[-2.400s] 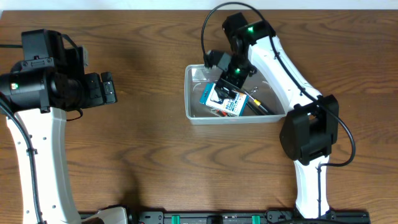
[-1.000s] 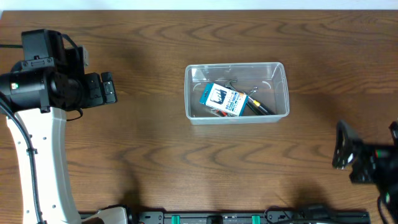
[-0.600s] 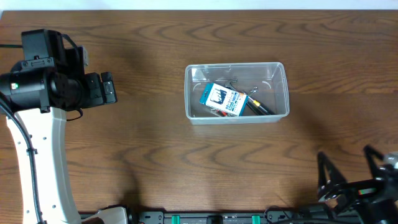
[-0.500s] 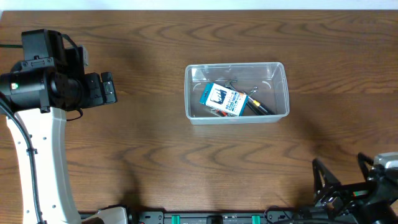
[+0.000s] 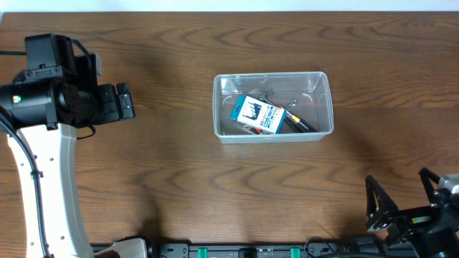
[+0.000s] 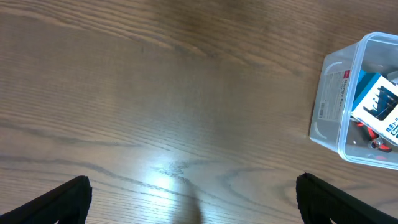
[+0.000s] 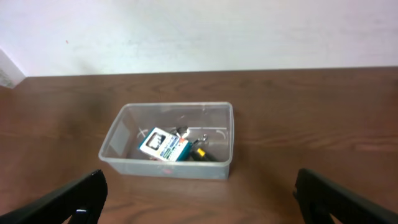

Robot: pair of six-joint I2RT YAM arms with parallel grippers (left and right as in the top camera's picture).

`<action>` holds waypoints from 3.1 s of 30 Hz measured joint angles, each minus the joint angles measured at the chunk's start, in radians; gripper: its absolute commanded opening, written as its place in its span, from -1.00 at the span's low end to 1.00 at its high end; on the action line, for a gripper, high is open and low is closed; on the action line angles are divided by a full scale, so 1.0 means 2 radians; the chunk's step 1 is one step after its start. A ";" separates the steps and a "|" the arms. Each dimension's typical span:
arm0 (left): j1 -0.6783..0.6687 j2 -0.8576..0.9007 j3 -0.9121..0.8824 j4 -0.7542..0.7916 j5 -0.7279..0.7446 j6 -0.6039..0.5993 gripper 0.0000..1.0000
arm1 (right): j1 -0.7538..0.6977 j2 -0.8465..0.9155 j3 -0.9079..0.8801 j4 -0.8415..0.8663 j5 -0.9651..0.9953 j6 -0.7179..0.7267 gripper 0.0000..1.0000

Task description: Pack container

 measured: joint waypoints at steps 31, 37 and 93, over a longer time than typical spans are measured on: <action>0.000 0.000 0.000 0.000 0.000 0.000 0.96 | -0.022 -0.223 -0.385 0.432 0.008 -0.037 0.99; 0.000 0.000 0.000 0.000 0.000 0.000 0.96 | -0.022 -0.224 -0.454 0.518 0.009 -0.039 0.99; 0.000 0.000 0.000 0.000 0.000 0.000 0.96 | -0.037 -0.225 -0.653 0.556 0.022 -0.044 0.99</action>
